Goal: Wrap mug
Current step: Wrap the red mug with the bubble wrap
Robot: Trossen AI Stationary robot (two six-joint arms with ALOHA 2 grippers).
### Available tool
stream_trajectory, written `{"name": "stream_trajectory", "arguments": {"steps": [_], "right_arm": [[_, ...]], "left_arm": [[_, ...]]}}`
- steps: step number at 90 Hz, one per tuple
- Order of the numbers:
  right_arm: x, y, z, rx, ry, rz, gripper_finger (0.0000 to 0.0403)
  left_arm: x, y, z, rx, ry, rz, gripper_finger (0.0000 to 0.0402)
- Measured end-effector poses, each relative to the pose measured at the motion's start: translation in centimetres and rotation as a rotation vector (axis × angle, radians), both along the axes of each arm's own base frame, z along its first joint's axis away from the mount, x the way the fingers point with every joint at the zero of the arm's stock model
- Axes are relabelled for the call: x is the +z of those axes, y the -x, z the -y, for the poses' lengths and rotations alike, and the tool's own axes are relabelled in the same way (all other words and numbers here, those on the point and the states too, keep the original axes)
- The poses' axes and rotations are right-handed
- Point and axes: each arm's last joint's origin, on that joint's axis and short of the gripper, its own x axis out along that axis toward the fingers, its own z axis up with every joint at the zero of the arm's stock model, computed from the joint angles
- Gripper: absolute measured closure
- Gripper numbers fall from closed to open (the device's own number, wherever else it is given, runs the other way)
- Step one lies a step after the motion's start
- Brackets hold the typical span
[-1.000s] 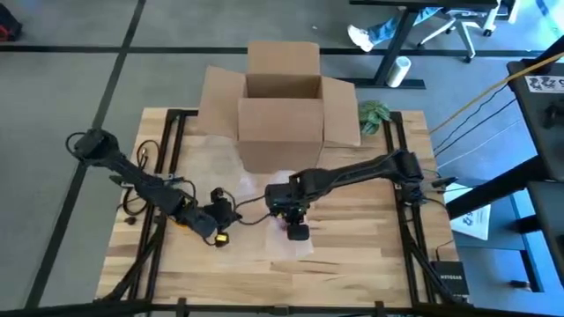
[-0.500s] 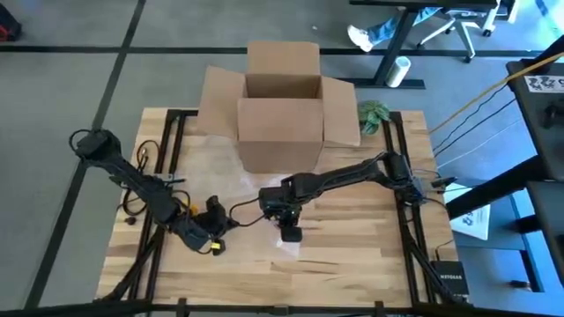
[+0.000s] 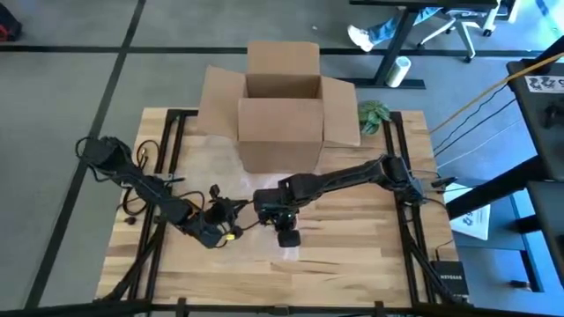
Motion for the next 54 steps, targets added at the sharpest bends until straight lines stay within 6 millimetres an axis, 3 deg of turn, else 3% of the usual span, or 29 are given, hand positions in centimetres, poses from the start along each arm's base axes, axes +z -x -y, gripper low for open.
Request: {"name": "stream_trajectory", "arguments": {"steps": [25,54], "right_arm": [[0.1,0.6,-0.4,0.012,0.004,-0.053,0.0403],[0.1,0.8,-0.9,0.024,-0.014,-0.061,0.0403]], "left_arm": [[1.1,-0.9,-0.7,0.081,-0.081,0.062,0.0402],[2.1,-2.5,-1.8,-0.042,-0.104,0.045,0.0402]]}}
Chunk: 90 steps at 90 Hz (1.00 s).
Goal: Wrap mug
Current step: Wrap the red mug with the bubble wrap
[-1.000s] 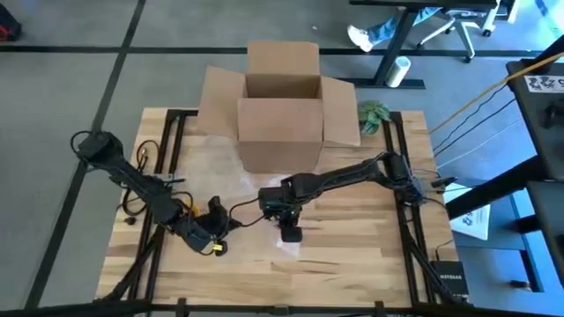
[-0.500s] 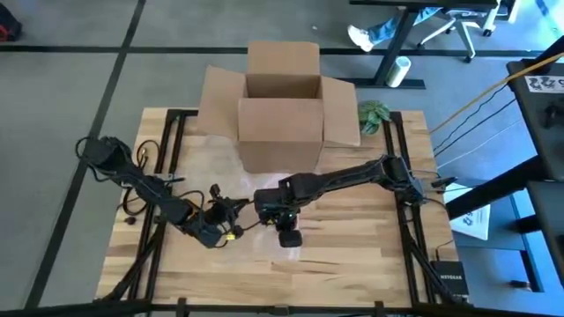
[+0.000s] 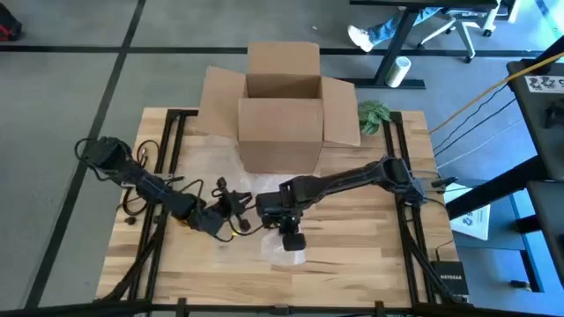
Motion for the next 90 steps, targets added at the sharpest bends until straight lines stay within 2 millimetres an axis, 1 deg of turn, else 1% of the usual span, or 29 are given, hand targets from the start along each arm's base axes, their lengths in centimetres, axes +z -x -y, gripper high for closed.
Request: {"name": "stream_trajectory", "arguments": {"steps": [10,18,32,39,49,58,71,80,90], "right_arm": [[0.0,0.0,-0.2,0.003,-0.003,-0.001,0.0403],[0.0,0.1,-0.3,0.006,-0.009,-0.003,0.0403],[0.0,0.1,-0.3,0.003,-0.011,-0.004,0.0403],[0.0,0.1,-0.3,0.004,-0.014,-0.006,0.0403],[0.0,0.1,-0.2,0.003,-0.013,-0.009,0.0403],[0.7,0.5,-0.1,0.001,-0.008,-0.007,0.0403],[2.7,1.0,0.1,-0.031,0.030,-0.016,0.0403],[5.3,1.5,0.1,-0.045,0.103,-0.006,0.0403],[8.5,1.7,-0.1,-0.082,0.242,0.110,0.0403]], "left_arm": [[0.0,-0.6,-0.7,-0.066,-0.010,-0.034,0.0402],[0.2,-1.2,-1.2,-0.212,0.023,-0.043,0.0402],[1.3,-2.1,-1.5,-0.456,0.047,0.042,0.0402],[1.4,-2.3,-1.6,-0.545,0.067,0.050,0.0402],[0.8,-2.3,-1.6,-0.631,0.150,-0.002,0.0402],[0.5,-2.1,-1.5,-0.644,0.188,-0.031,0.0402],[0.4,-2.1,-1.4,-0.648,0.199,-0.034,0.0402],[0.4,-2.1,-1.4,-0.644,0.202,-0.035,0.0402],[0.4,-2.1,-1.4,-0.641,0.206,-0.033,0.0402]]}}
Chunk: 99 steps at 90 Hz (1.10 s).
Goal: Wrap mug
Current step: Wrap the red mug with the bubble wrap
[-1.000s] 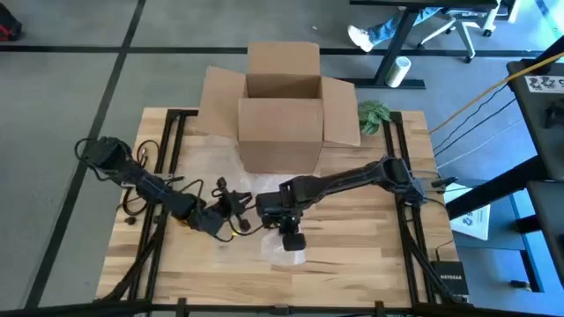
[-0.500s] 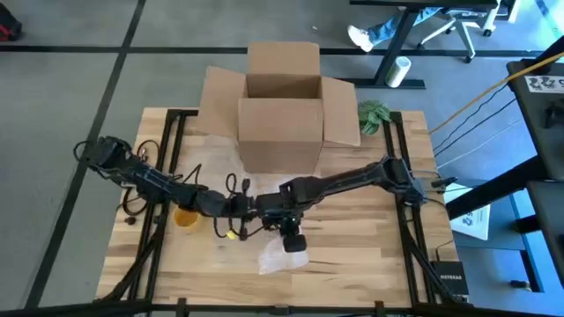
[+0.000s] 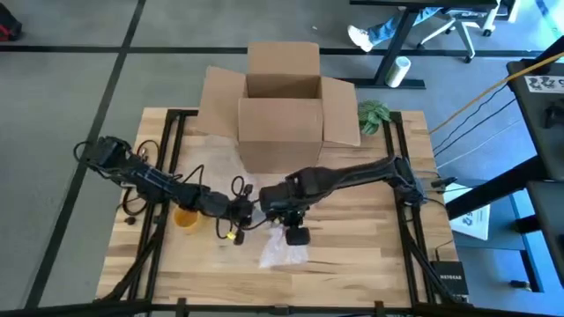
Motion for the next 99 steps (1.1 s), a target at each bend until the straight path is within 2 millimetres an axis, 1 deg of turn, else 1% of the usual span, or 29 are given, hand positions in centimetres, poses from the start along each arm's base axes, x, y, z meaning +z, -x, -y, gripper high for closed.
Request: {"name": "stream_trajectory", "arguments": {"steps": [6,12,17,22,26,32,37,44,58,78,91,99], "right_arm": [[1.5,-0.1,0.0,-0.022,0.121,0.093,0.0403],[2.3,-0.5,-0.2,-0.018,0.209,0.186,0.0403],[2.6,-1.1,-0.2,-0.004,0.228,0.262,0.0403],[2.4,-1.6,-0.3,0.010,0.230,0.305,0.0403],[1.9,-2.0,-0.4,0.017,0.233,0.319,0.0403],[0.5,-2.4,-0.3,0.017,0.236,0.309,0.0403],[-0.9,-2.3,-0.1,0.021,0.230,0.257,0.0403],[-2.7,-2.0,-0.1,0.017,0.169,0.164,0.0403],[-5.3,-1.4,0.0,-0.011,0.113,0.035,0.0403],[-7.5,-0.9,-0.2,-0.002,0.025,-0.048,0.0403],[-8.4,-1.0,-0.4,0.003,-0.033,-0.044,0.0403],[-9.3,-1.2,-0.3,0.006,-0.043,-0.030,0.0403]], "left_arm": [[0.0,0.0,0.0,0.001,0.004,0.003,0.0402],[0.1,0.0,0.0,0.001,0.007,0.008,0.0402],[0.1,0.0,0.0,0.001,0.008,0.012,0.0402],[0.2,-0.1,0.0,0.001,0.010,0.017,0.0402],[0.2,-0.1,0.0,0.002,0.011,0.019,0.0402],[0.2,0.0,0.1,0.000,0.012,0.019,0.0402],[0.2,0.0,0.1,0.000,0.013,0.018,0.0402],[0.1,0.0,0.1,-0.002,0.008,0.013,0.0402],[-0.2,0.1,0.0,0.036,-0.014,-0.017,0.0402],[-1.1,0.4,-0.4,0.138,-0.033,-0.102,0.0402],[-1.7,0.6,-0.5,0.182,-0.005,-0.166,0.0402],[-1.7,0.8,-0.1,0.176,0.019,-0.168,0.0402]]}}
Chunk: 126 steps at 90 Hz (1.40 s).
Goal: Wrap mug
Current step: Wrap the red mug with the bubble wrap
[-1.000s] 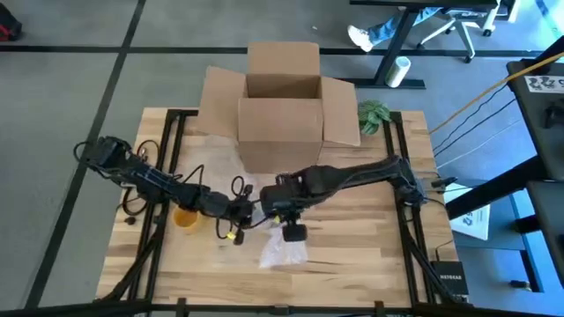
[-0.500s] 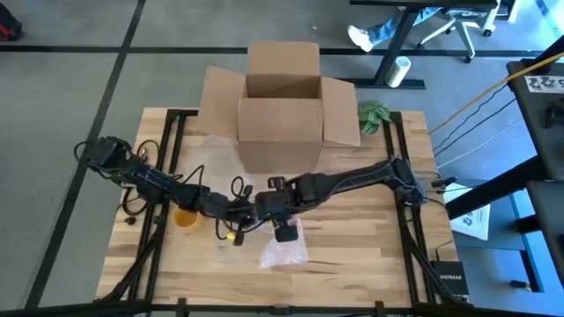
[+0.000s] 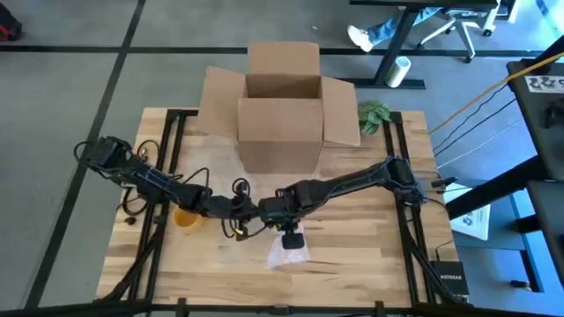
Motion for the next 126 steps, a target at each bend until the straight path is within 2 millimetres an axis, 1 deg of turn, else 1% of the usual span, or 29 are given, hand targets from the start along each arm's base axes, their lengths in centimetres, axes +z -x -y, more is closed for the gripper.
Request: {"name": "stream_trajectory", "arguments": {"steps": [17,24,32,39,47,55,68,82,98,108,115,126], "right_arm": [[-2.3,0.0,1.1,-0.011,-0.031,-0.011,0.0403],[-3.0,0.0,1.7,-0.022,-0.046,-0.014,0.0403],[-3.1,-0.3,2.3,-0.049,-0.055,0.008,0.0403],[-3.0,-0.7,2.5,-0.083,-0.069,0.038,0.0403],[-2.9,-1.3,2.8,-0.160,-0.065,0.088,0.0403],[-2.7,-1.6,2.9,-0.226,-0.065,0.123,0.0403],[-2.7,-1.7,3.0,-0.356,-0.056,0.127,0.0403],[-2.6,-2.0,3.0,-0.386,-0.070,0.152,0.0403],[-2.5,-2.4,3.1,-0.391,-0.085,0.190,0.0403],[-2.4,-2.5,3.4,-0.400,-0.094,0.203,0.0403],[-2.4,-2.6,3.5,-0.399,-0.107,0.205,0.0403],[-2.4,-2.6,3.5,-0.394,-0.113,0.197,0.0403]], "left_arm": [[0.0,0.8,2.2,-0.056,0.063,0.003,0.0402],[0.3,1.2,3.3,-0.086,0.095,0.035,0.0402],[1.0,1.5,4.4,-0.101,0.114,0.108,0.0402],[1.5,1.6,5.0,-0.119,0.124,0.163,0.0402],[1.7,1.6,5.2,-0.121,0.136,0.175,0.0402],[1.3,1.7,5.1,-0.102,0.167,0.139,0.0402],[0.9,1.9,5.1,-0.089,0.229,0.086,0.0402],[0.4,1.9,5.3,-0.112,0.294,0.052,0.0402],[-1.2,1.2,5.3,-0.082,0.336,-0.002,0.0402],[-1.5,0.3,5.5,-0.092,0.296,0.020,0.0402],[-1.0,-0.1,5.6,-0.106,0.228,0.089,0.0402],[-0.1,-0.1,5.7,-0.042,0.126,0.155,0.0402]]}}
